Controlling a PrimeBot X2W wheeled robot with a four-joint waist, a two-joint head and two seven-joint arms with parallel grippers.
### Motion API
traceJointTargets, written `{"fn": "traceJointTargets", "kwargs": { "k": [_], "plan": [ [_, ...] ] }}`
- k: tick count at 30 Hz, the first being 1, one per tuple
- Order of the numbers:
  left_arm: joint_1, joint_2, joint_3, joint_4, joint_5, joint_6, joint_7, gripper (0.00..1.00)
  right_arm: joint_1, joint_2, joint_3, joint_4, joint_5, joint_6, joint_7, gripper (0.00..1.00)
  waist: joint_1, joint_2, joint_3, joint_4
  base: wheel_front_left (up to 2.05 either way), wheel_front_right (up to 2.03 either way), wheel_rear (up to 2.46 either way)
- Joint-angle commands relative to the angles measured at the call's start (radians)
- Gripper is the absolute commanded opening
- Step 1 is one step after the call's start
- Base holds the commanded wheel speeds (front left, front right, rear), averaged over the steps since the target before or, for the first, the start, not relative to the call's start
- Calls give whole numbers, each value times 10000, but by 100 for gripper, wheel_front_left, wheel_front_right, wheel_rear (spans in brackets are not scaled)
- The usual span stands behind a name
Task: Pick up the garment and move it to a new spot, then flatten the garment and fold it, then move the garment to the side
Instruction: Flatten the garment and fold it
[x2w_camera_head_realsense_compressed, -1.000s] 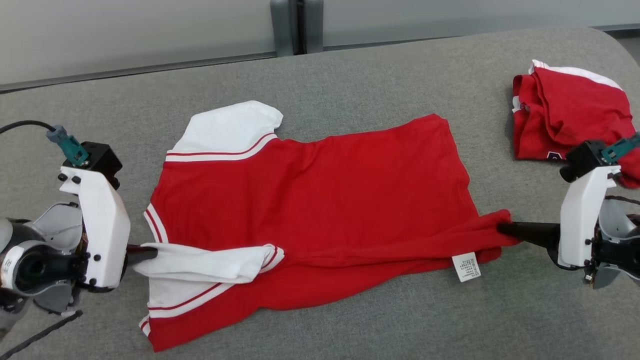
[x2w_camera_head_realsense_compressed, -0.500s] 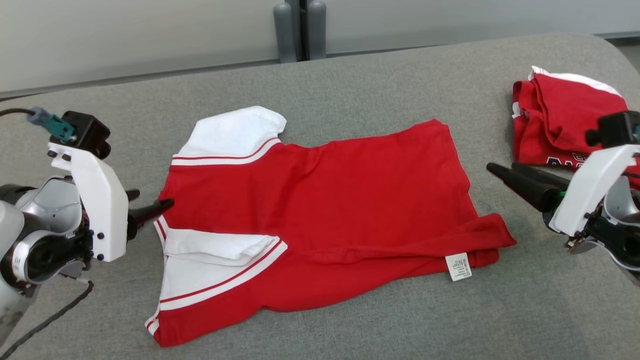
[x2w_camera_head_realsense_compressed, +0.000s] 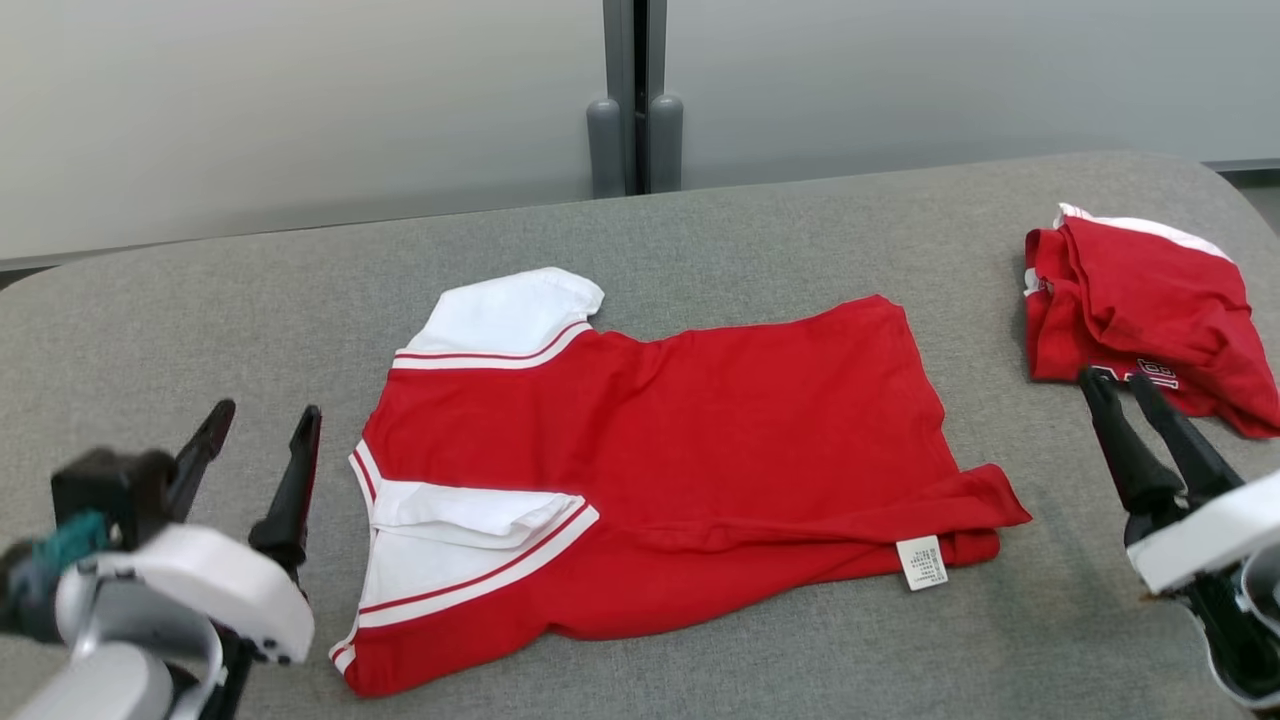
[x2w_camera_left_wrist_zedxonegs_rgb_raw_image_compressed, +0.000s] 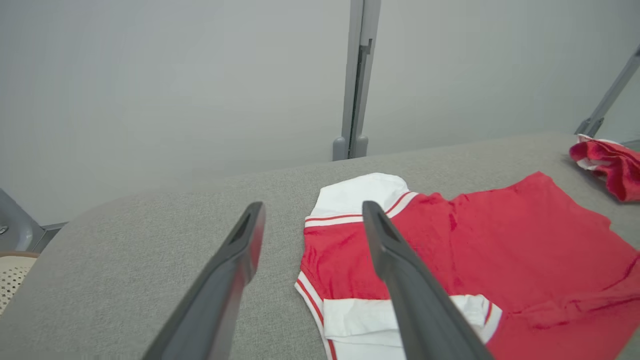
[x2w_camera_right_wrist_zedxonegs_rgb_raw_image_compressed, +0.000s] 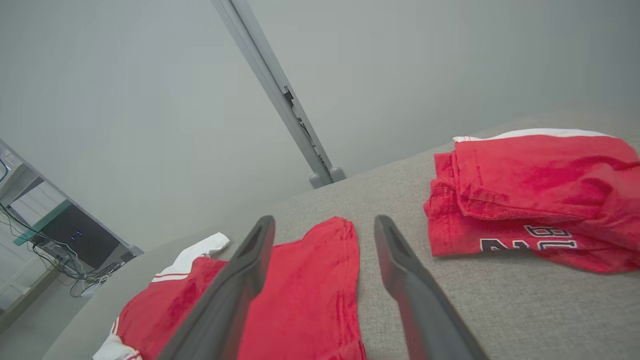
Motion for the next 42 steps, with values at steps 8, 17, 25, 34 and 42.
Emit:
{"fn": "traceJointTargets", "kwargs": {
  "k": [8,17,25,34,42],
  "plan": [
    [2234,-1111,679,-591,451,1268,-2336,100,2113,1083,-1567,15,-1812,-3,-90,100,0,-1,-167,45,0,0,0],
    [2618,-1464,239,-124,466,892,-1811,100,2531,1532,-1849,241,-2977,-3,1151,100,0,-1,-99,158,0,0,0],
    [2261,-1615,-427,658,-89,435,-313,100,2121,2073,-1890,1107,-3592,-3,2913,100,0,-1,104,238,0,0,0],
    [1761,-1918,-859,1701,-355,20,590,100,1714,2607,-2087,1415,-4242,-3,3489,100,0,-1,397,346,0,0,0],
    [1571,-2116,-1055,2333,-668,-253,1172,98,1680,2754,-2109,1359,-4489,-3,3658,44,0,-1,486,334,0,0,0]
  ]
}}
